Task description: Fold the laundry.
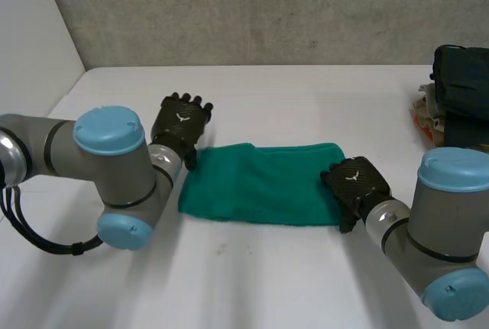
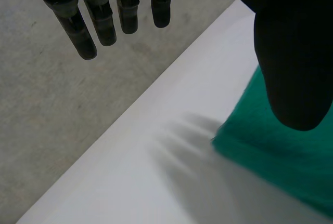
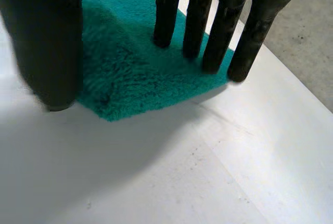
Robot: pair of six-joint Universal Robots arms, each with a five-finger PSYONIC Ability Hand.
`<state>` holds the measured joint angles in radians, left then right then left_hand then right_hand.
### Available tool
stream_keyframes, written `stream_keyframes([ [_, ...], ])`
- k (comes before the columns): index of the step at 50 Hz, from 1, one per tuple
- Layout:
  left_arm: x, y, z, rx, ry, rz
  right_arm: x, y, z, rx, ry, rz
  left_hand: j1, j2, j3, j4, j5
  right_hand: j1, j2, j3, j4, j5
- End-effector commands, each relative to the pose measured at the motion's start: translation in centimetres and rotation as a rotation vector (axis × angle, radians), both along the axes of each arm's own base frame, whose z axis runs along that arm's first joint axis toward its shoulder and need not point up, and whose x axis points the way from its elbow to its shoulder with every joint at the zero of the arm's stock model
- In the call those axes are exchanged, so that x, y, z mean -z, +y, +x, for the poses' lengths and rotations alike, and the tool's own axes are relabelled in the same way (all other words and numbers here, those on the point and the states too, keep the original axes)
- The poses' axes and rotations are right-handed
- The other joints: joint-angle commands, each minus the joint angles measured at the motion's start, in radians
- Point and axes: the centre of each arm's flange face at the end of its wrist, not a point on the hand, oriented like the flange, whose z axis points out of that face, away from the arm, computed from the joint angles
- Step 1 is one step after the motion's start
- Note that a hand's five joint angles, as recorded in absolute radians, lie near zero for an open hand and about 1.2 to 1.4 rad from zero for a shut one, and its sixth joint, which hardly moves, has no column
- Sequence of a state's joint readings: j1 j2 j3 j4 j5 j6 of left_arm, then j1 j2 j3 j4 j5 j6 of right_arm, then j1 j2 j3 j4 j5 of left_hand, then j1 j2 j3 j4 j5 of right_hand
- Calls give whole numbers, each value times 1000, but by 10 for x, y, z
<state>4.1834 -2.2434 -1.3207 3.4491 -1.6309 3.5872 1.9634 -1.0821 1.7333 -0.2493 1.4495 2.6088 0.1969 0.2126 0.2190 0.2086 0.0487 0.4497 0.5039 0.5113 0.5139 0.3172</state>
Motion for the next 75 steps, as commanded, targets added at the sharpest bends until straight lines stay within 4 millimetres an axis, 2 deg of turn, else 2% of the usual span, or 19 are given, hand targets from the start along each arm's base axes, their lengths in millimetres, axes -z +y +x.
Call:
stream_keyframes([
  [1, -3, 16, 1, 14, 18, 28, -1, -11, -2, 2, 18, -64, 31, 16, 9, 20, 5, 947, 892, 885, 882, 905],
  [6, -10, 26, 8, 12, 16, 34, -3, -18, -15, 12, 121, -115, 31, 16, 9, 20, 5, 947, 892, 885, 882, 905],
  [10, -20, 32, 15, 9, 22, 25, -21, -27, -25, 20, 267, -232, 25, 10, 3, 14, -1, 947, 892, 885, 882, 905],
  [15, -33, 37, 20, 3, 45, 9, -36, -33, -18, -30, 386, -368, 20, 4, -3, 8, -7, 947, 892, 885, 882, 905],
  [18, -38, 38, 22, -6, 66, 6, -49, -19, 17, -153, 346, -465, 19, 4, -3, 8, -7, 947, 892, 885, 882, 905],
  [20, -42, 38, 24, -13, 83, 6, -54, 13, 58, -328, 274, -536, 17, 1, -5, 5, -10, 947, 892, 885, 882, 905],
  [24, -46, 41, 27, -23, 107, 12, -32, 61, 102, -591, 192, -554, 19, 4, -3, 8, -7, 947, 892, 885, 882, 905],
  [27, -45, 43, 28, -26, 107, 17, -13, 82, 116, -708, 166, -544, 19, 4, -3, 8, -7, 947, 892, 885, 882, 905],
  [31, -45, 44, 35, -58, 106, 21, 8, 95, 122, -757, 170, -499, 19, 4, -3, 8, -7, 947, 892, 885, 882, 905],
  [32, -46, 44, 37, -70, 106, 21, 9, 94, 121, -753, 170, -495, 19, 4, -3, 8, -7, 858, 803, 796, 793, 815],
  [35, -47, 44, 39, -79, 107, 19, 4, 90, 121, -719, 160, -496, 17, 1, -5, 5, -10, 26, -29, -36, -39, -16],
  [37, -48, 44, 38, -79, 111, 14, -1, 86, 118, -678, 136, -474, 14, -2, -8, 2, -13, -208, -262, -270, -272, -250],
  [41, -53, 41, 36, -75, 124, -3, -40, 61, 104, -504, -87, -352, 17, 1, -6, 5, -10, -275, -329, -337, -339, -317],
  [42, -56, 42, 33, -67, 130, -10, -63, 49, 95, -427, -213, -298, 14, -2, -8, 2, -13, -275, -329, -337, -339, -317],
  [46, -69, 46, 20, -31, 181, -33, -93, 39, 76, -303, -445, -66, 17, 1, -6, 5, -10, -275, -329, -337, -339, -317],
  [52, -79, 59, -6, 45, 297, -4, -76, 12, 60, -148, -446, 153, 19, 4, -3, 8, -7, -275, -329, -337, -339, -317],
  [58, -42, 73, -31, 88, 254, 132, -57, -9, 61, -106, -369, 215, 34, 19, 12, 23, 8, -275, -329, -337, -339, -317],
  [66, 14, 72, -25, -27, 106, 267, -26, -17, 72, -106, -304, 283, 31, 16, 9, 20, 5, -275, -329, -337, -339, -317],
  [75, 26, 76, -23, -30, 50, 298, -9, -22, 72, -104, -118, 180, 25, 10, 3, 14, -1, -275, -329, -337, -339, -317],
])
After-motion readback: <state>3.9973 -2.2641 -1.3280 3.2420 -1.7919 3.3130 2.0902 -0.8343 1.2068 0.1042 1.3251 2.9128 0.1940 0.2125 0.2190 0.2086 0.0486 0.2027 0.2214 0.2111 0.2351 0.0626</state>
